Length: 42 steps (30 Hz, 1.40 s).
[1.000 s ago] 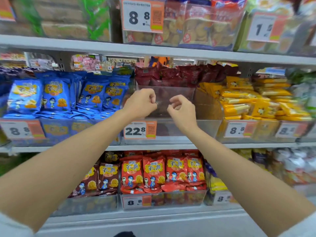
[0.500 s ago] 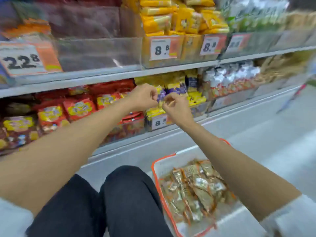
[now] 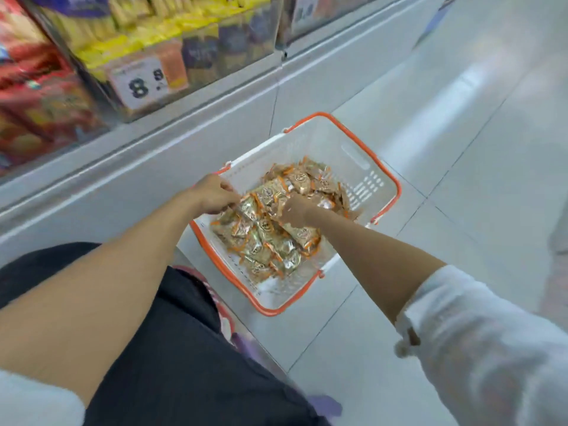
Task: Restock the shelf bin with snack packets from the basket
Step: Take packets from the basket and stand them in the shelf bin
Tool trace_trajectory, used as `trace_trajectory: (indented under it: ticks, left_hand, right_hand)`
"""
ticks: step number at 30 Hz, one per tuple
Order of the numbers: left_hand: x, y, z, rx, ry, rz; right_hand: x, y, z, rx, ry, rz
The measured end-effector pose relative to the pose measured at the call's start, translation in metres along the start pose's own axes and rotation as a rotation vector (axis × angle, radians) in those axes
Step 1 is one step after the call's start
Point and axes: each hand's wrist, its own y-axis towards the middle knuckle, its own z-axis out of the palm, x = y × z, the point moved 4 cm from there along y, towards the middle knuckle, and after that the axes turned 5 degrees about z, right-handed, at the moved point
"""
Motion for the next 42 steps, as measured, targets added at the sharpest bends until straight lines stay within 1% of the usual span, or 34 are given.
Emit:
trace_trajectory:
  ticks: [1, 3, 4, 7, 8, 10, 14, 16, 18, 21, 22, 24, 27, 28, 30, 31, 32, 33, 35, 36, 37, 38, 40, 42]
  left_hand:
    - [0.01, 0.005, 0.004, 0.012, 0.001, -0.05]
    - [0.019, 0.016, 0.006, 0.024, 0.006, -0.118]
    - [0.02, 0.022, 0.007, 0.019, -0.009, -0.131]
    - [0.016, 0.037, 0.008, -0.009, -0.08, -0.142]
    - [0.014, 0.04, 0.01, -0.005, -0.096, -0.141]
    - [0.011, 0.042, 0.017, 0.022, -0.107, -0.131]
    - [0.012, 0.041, 0.023, 0.064, -0.114, -0.141]
    - [0.016, 0.04, 0.023, 0.071, -0.141, -0.172]
    - [0.02, 0.039, 0.022, 0.068, -0.178, -0.211]
    - [0.02, 0.038, 0.021, 0.055, -0.271, -0.255]
    - [0.02, 0.036, 0.02, 0.036, -0.316, -0.263]
    - [0.018, 0.03, 0.016, -0.006, -0.442, -0.286]
    - [0.012, 0.018, 0.01, 0.007, -0.699, -0.335]
    - [0.008, 0.012, 0.007, 0.006, -0.776, -0.333]
    - [0.001, 0.002, 0.0, -0.046, -0.888, -0.299]
    - [-0.003, -0.004, -0.004, -0.09, -0.944, -0.272]
    - [-0.006, -0.008, -0.008, -0.128, -0.998, -0.243]
    - [-0.009, -0.013, -0.011, -0.15, -1.055, -0.212]
    - [-0.013, -0.022, -0.016, -0.158, -1.151, -0.153]
    - [-0.015, -0.026, -0.018, -0.151, -1.176, -0.129]
    - [-0.018, -0.03, -0.018, -0.146, -1.178, -0.107]
    - [-0.021, -0.034, -0.018, -0.148, -1.165, -0.087]
    - [-0.028, -0.041, -0.021, -0.156, -1.148, -0.042]
    - [-0.035, -0.049, -0.03, -0.144, -1.18, 0.013]
  right_hand:
    - [-0.015, 0.007, 0.013, 0.051, -0.022, 0.059]
    - [-0.041, 0.023, 0.037, 0.086, -0.07, 0.156]
    - [-0.05, 0.03, 0.047, 0.07, -0.09, 0.189]
    - [-0.071, 0.046, 0.066, -0.062, 0.0, 0.299]
    - [-0.073, 0.049, 0.072, -0.079, 0.013, 0.321]
    - [-0.078, 0.055, 0.087, -0.075, -0.009, 0.345]
    - [-0.079, 0.06, 0.103, -0.121, -0.264, 0.33]
    - [-0.076, 0.057, 0.1, -0.13, -0.239, 0.29]
    - [-0.073, 0.051, 0.093, -0.164, -0.141, 0.258]
    - [-0.062, 0.038, 0.08, -0.264, 0.146, 0.231]
    - [-0.051, 0.031, 0.074, -0.303, 0.242, 0.163]
    - [-0.024, 0.015, 0.06, -0.384, 0.359, -0.053]
    - [0.016, -0.018, 0.031, -0.549, 0.337, -0.411]
    - [0.025, -0.025, 0.022, -0.604, 0.321, -0.501]
    - [0.038, -0.038, 0.005, -0.649, 0.321, -0.588]
    - [0.044, -0.047, -0.003, -0.633, 0.358, -0.585]
    - [0.048, -0.052, -0.009, -0.595, 0.455, -0.565]
    - [0.052, -0.06, -0.016, -0.525, 0.624, -0.517]
    - [0.059, -0.075, -0.025, -0.34, 1.073, -0.39]
    - [0.063, -0.081, -0.028, -0.257, 1.244, -0.35]
    - [0.068, -0.087, -0.032, -0.228, 1.289, -0.335]
    - [0.072, -0.092, -0.037, -0.236, 1.289, -0.334]
    - [0.074, -0.097, -0.046, -0.297, 1.277, -0.358]
    - [0.076, -0.098, -0.056, -0.322, 1.327, -0.36]
